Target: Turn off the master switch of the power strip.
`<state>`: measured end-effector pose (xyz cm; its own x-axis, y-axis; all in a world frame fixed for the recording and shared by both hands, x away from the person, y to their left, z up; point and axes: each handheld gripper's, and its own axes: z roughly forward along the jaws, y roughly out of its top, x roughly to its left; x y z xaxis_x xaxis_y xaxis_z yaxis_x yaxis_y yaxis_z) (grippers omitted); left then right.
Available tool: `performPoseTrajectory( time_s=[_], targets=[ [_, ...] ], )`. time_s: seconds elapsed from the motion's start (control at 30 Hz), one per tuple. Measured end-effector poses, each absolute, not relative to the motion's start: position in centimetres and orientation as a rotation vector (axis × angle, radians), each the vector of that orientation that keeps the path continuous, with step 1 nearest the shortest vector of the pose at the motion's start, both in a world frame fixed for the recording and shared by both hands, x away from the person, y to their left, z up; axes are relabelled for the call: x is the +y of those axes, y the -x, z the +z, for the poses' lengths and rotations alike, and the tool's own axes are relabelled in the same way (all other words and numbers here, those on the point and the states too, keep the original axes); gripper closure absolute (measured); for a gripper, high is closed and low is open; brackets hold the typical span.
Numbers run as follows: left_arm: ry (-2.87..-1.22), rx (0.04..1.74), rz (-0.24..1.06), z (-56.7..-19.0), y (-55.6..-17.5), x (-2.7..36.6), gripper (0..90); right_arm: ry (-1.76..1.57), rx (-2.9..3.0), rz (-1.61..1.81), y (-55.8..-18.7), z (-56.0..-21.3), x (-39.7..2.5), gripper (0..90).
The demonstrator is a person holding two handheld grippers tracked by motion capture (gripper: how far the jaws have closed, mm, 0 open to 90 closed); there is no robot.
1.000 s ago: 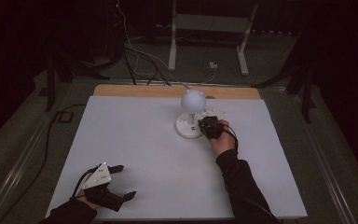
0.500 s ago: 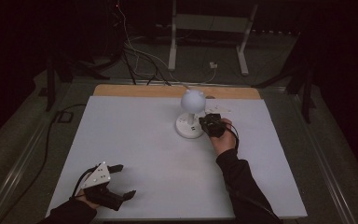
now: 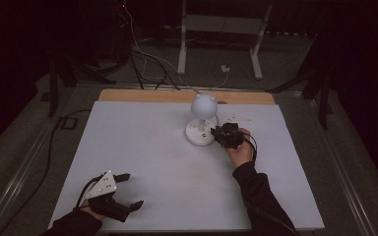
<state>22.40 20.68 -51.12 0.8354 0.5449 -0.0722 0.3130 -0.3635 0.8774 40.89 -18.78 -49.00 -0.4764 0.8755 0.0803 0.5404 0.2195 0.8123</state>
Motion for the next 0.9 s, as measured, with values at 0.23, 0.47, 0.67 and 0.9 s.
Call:
performPoseTrajectory(
  time_s=[0.23, 0.47, 0.67, 0.9],
  targets=[
    [-1.976, 0.637, 0.283, -51.1, -22.4, 20.7, 0.3, -1.274, 2.163, 1.226, -40.3, -48.9, -18.8, 20.6],
    [-1.973, 0.638, 0.282, -51.1, -22.4, 20.7, 0.3, -1.246, 2.231, 1.309, -39.8, -48.8, -18.9, 9.9],
    [-1.974, 0.639, 0.282, -51.1, -22.4, 20.7, 0.3, -1.139, 2.271, 1.357, -39.3, -48.5, -18.4, 0.8],
    [-1.971, 0.639, 0.283, -51.1, -22.4, 20.8, 0.3, -1.094, 2.238, 1.386, -38.5, -47.8, -18.8, 0.8]
  ],
)
